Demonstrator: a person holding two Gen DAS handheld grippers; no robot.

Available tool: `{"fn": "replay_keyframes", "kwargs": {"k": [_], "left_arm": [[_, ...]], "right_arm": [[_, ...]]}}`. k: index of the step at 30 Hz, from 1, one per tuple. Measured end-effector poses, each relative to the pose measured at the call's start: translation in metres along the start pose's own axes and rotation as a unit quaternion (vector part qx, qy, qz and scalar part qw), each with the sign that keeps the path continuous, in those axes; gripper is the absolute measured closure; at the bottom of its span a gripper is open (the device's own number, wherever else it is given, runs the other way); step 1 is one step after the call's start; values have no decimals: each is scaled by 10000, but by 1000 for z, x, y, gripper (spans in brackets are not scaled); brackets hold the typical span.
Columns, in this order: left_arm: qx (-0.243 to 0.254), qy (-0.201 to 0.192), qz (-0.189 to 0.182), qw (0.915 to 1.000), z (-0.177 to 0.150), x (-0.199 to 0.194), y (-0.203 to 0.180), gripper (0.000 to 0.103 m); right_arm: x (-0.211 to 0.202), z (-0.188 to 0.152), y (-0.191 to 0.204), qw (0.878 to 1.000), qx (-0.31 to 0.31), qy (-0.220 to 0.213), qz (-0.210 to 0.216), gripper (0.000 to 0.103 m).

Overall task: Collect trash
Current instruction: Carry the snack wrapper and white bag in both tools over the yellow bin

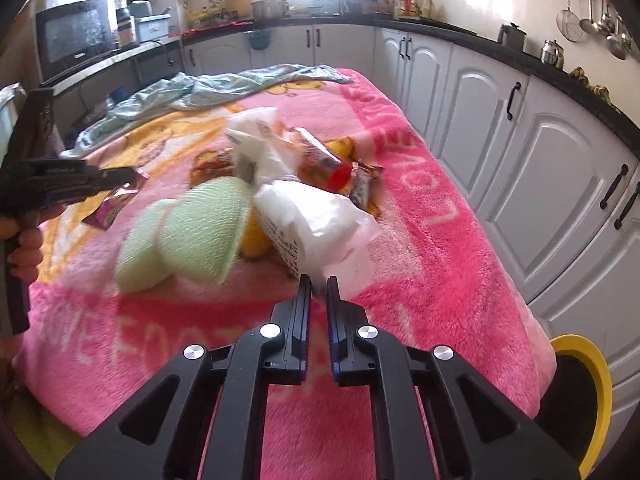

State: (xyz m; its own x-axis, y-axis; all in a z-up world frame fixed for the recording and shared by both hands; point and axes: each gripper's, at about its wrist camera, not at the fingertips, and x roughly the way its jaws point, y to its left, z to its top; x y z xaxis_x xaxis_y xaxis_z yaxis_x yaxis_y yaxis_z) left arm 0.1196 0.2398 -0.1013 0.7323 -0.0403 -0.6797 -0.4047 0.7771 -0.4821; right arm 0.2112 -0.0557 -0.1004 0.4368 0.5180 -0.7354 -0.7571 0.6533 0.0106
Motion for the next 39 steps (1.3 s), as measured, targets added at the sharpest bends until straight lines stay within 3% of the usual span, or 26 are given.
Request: {"fn": "replay_keyframes", "kwargs": {"k": [16,39], "left_arm": [[605,-216,-549,9964,-5,-27,-62,99],[1656,-29,-1252,9782,-40,-26,-175,99]], "right_arm": [[-82,-40,-7,9994,16,-299,-170,98],[-164,-66,-42,9931,556,-869,-552,98]]}}
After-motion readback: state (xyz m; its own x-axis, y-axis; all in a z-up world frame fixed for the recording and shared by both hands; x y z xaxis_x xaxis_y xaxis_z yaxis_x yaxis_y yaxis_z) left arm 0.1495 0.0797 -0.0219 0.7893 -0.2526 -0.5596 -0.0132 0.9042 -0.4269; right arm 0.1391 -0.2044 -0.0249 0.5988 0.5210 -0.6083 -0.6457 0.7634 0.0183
